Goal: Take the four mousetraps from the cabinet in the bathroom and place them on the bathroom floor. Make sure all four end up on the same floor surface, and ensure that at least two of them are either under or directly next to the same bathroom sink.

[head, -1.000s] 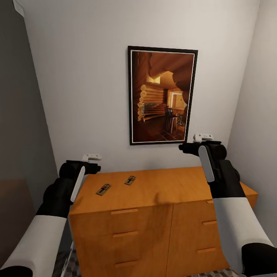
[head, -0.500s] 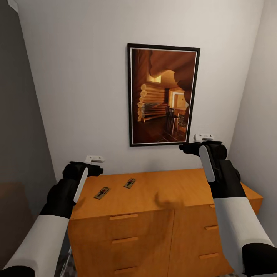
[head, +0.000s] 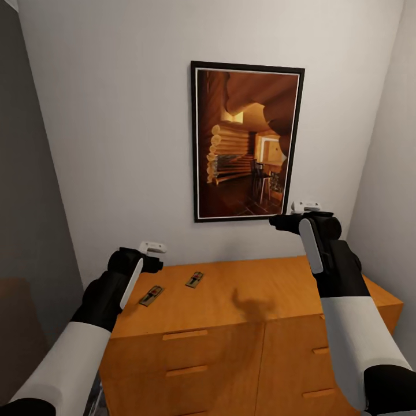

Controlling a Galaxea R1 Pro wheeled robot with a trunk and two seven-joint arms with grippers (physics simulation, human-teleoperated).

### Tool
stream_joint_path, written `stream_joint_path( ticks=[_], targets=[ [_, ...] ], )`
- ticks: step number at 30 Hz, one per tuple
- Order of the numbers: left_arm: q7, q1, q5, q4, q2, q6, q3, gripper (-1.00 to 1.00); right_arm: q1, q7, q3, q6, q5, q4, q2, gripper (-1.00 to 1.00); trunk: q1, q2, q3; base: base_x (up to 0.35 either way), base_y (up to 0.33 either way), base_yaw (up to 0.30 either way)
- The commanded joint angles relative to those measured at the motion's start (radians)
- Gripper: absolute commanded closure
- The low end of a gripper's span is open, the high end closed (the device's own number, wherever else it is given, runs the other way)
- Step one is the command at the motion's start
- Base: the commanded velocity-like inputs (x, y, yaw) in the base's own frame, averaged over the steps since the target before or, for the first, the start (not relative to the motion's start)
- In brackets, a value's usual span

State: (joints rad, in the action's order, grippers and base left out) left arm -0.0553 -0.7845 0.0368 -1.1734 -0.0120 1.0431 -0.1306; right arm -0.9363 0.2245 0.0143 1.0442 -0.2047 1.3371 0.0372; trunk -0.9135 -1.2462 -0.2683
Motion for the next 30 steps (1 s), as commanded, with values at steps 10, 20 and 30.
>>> stream_joint_path(
  ticks=[10, 20, 30],
  targets=[
    [-0.001, -0.001, 0.001, 0.091, 0.000, 0.004, -0.004, -1.00, -0.001, 0.010, 0.002, 0.003, -0.010, -0.001, 0.000, -1.00, 0.000, -0.001, -0.001, 0.047, 0.000, 0.000],
    [0.030, -0.001, -0.021, 0.178, 0.000, 0.004, -0.006, -1.00, -0.001, 0.010, 0.003, 0.003, -0.006, -0.004, 0.000, -1.00, 0.000, -0.001, -0.001, 0.002, 0.000, 0.000],
    [0.125, -0.046, -0.025, 0.209, 0.022, 0.004, -0.006, -1.00, -0.001, 0.010, 0.003, 0.003, -0.006, -0.007, 0.000, -1.00, 0.000, -0.001, -0.001, 0.000, 0.000, 0.000]
  ],
)
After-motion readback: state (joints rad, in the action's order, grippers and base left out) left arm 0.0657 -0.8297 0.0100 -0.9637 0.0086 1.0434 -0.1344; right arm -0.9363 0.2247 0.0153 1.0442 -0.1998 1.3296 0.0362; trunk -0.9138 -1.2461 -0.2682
